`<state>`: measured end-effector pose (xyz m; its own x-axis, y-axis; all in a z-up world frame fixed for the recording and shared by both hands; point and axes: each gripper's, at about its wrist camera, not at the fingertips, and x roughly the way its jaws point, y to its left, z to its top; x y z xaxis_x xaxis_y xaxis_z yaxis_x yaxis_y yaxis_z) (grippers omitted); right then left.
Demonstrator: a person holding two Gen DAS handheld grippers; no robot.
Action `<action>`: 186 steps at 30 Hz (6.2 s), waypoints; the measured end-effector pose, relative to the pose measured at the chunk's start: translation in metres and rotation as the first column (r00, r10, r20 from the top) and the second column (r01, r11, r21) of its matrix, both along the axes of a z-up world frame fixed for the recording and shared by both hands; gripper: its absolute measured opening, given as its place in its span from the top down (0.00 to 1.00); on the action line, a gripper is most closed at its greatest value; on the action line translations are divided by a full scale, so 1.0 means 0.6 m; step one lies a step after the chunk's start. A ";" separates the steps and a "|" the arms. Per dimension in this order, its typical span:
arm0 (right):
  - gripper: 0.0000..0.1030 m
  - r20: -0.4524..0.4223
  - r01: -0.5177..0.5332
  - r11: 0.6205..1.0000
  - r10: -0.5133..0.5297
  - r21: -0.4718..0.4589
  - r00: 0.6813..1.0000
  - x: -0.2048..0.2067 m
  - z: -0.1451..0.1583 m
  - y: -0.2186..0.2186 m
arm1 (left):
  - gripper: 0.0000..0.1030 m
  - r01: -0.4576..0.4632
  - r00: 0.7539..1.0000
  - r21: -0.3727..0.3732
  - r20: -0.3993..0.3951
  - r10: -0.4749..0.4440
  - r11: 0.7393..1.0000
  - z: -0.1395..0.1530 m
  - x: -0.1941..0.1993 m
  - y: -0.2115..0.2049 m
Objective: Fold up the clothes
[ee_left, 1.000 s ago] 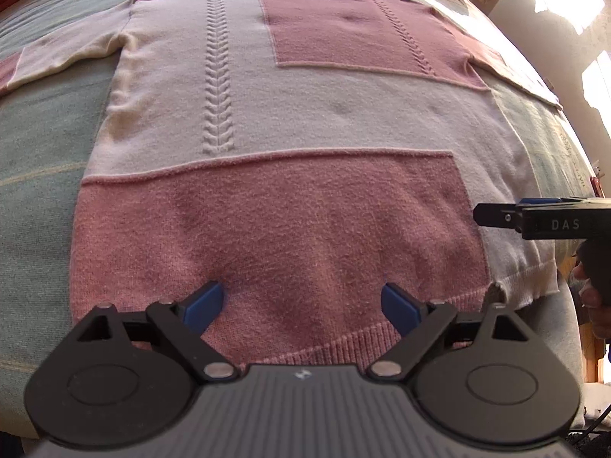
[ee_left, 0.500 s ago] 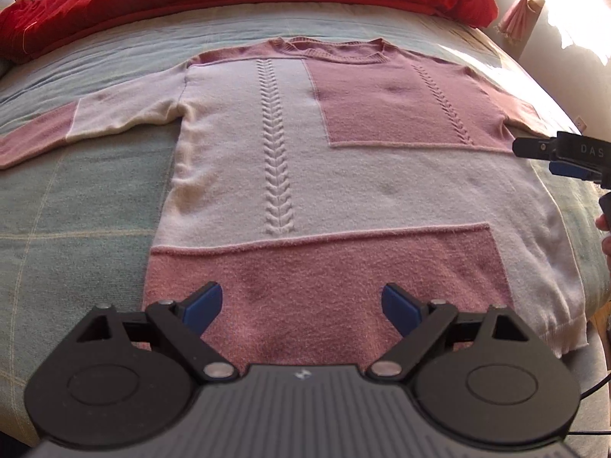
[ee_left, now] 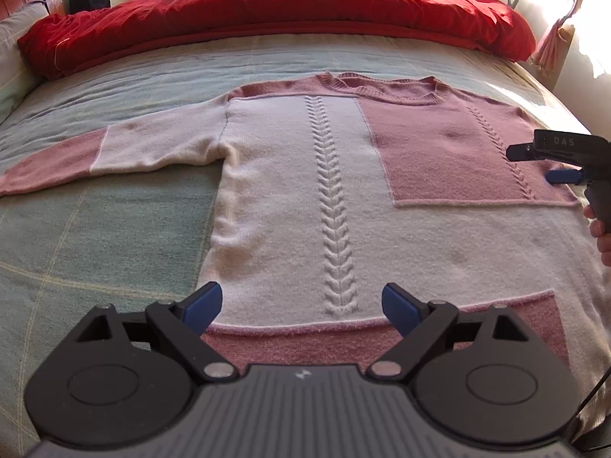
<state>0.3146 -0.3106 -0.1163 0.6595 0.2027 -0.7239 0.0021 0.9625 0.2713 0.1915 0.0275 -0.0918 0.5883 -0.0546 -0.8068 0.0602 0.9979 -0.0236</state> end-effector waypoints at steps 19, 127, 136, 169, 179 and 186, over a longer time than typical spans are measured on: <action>0.00 -0.064 0.066 0.994 -0.061 0.091 0.996 -0.092 0.020 -0.037 | 0.12 0.099 0.994 -0.084 0.047 -0.095 0.992 -0.002 -0.013 -0.032; 0.00 -0.077 -0.239 0.953 0.228 -0.184 0.971 -0.145 0.058 0.201 | 0.96 -0.679 0.702 -0.353 -0.055 0.710 0.644 0.033 0.285 0.612; 0.00 -0.125 -0.315 0.881 0.289 -0.354 0.949 -0.183 0.057 0.232 | 0.96 -0.619 0.749 -0.356 0.000 0.663 0.700 0.110 0.289 0.546; 0.00 -0.085 -0.281 0.913 0.268 -0.296 0.960 -0.251 0.096 0.163 | 0.96 -0.408 0.874 -0.398 0.090 0.477 0.822 0.242 0.323 0.275; 0.00 -0.121 -0.305 0.926 0.284 -0.223 0.951 -0.270 0.082 0.128 | 0.96 -0.337 0.912 -0.381 0.095 0.399 0.861 0.267 0.339 0.154; 0.00 -0.126 -0.339 0.919 0.319 -0.202 0.939 -0.279 0.081 0.124 | 0.96 -0.286 0.937 -0.346 0.091 0.336 0.893 0.274 0.353 0.082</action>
<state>0.1473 -0.2363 -0.0675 0.5134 0.2285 -0.8272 -0.3106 0.9480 0.0691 0.4030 0.0764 0.0724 0.7267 -0.0918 -0.6807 -0.2247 0.9048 -0.3619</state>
